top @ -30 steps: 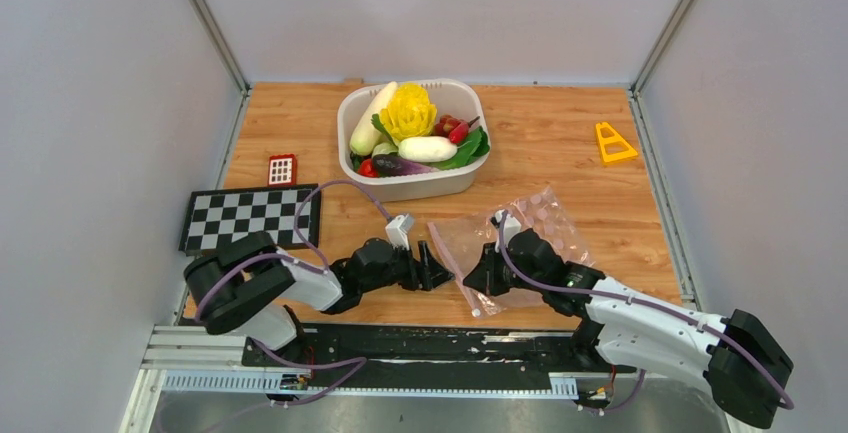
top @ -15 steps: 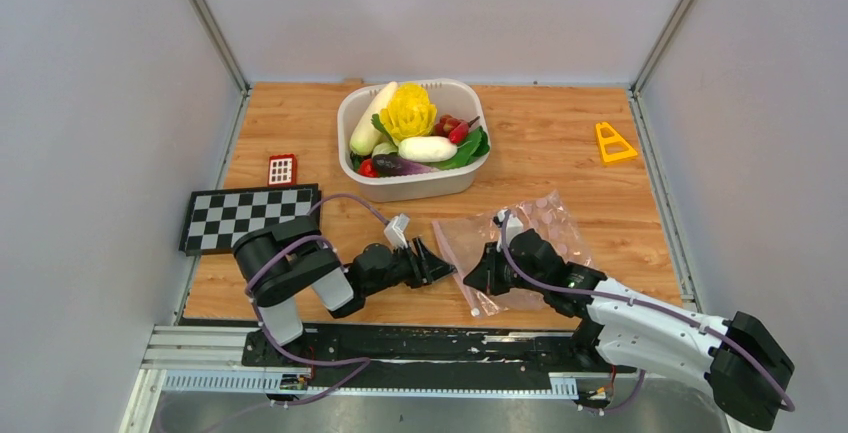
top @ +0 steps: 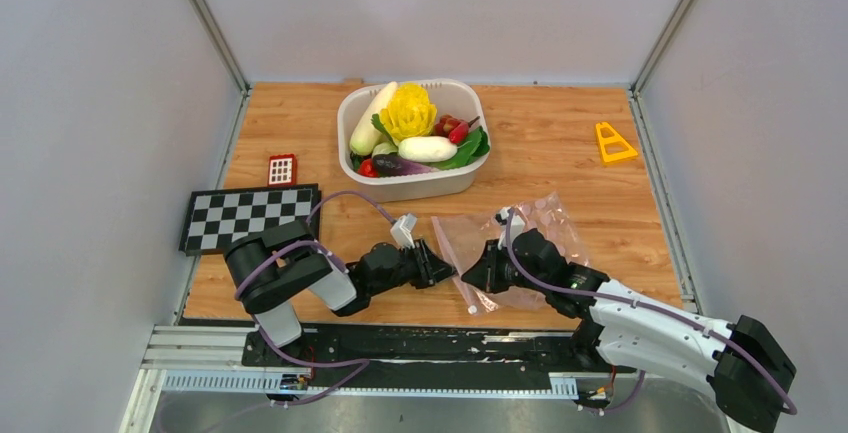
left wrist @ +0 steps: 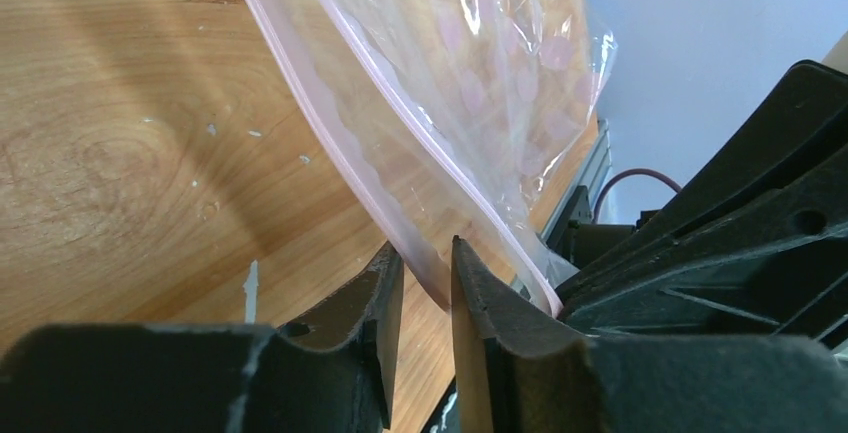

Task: Place the food in the zip-top bag and seal the zipper
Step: Pick up the zipper food storage bag at the center of the board.

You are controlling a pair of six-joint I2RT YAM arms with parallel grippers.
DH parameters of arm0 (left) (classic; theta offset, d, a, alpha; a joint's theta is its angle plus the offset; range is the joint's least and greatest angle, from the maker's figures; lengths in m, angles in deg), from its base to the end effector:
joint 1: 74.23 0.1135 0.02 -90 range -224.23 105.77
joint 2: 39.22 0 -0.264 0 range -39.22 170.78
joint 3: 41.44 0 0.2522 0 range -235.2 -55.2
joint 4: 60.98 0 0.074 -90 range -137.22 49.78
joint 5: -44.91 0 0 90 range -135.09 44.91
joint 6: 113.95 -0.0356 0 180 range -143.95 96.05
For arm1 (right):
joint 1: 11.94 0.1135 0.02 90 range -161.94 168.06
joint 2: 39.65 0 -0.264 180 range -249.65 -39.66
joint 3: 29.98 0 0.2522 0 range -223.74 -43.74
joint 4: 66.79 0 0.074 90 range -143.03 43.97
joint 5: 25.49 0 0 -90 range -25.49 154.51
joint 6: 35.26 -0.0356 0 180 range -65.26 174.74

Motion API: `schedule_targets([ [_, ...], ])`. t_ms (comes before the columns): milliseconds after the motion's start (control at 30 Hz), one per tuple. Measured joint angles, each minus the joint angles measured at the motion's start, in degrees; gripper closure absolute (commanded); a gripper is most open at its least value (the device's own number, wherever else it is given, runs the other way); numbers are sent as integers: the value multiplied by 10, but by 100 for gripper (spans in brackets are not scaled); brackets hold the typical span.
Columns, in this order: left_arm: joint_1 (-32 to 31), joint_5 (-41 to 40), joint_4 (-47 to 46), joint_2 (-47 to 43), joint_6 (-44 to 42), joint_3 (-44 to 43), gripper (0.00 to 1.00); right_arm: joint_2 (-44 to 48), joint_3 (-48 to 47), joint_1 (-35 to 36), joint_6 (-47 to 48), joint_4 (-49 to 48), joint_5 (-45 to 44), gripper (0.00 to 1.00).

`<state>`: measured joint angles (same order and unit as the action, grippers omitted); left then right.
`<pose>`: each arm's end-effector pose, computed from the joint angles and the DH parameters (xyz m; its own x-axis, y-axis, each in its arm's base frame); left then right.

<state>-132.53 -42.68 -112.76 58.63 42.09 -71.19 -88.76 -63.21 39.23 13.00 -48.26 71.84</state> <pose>0.1329 -0.2180 0.1102 -0.8562 -0.3513 -0.3789 0.2189 0.4177 -0.8818 0.1093 0.1430 0.1823 -0.8227 0.0309 -0.5676 -0.3899 0.6959 0.6031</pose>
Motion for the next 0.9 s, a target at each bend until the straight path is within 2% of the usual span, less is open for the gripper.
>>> schedule_targets([
  [133, -1, -2, 15, 0, -7, -7, 95, 0, 0, 0, -2, -4, 0, 100],
  [200, -1, -4, 30, -2, -16, -17, 100, 0, 0, 0, -2, -3, -2, 100],
  [267, -1, -6, 59, -15, -27, -24, 100, 0, 0, 0, 3, 2, -6, 98],
  [433, -10, -24, 184, -100, -75, -59, 100, -3, -19, 0, 30, 53, -24, 72],
  [567, -29, -55, 290, -166, -122, -108, 100, -7, -55, 1, 52, 84, -43, 60],
  [733, -45, -87, 395, -201, -163, -155, 100, -7, -93, 19, 69, 106, -67, 54],
  [900, -52, -108, 478, -204, -178, -187, 100, -7, -140, 68, 80, 149, -139, 53],
])
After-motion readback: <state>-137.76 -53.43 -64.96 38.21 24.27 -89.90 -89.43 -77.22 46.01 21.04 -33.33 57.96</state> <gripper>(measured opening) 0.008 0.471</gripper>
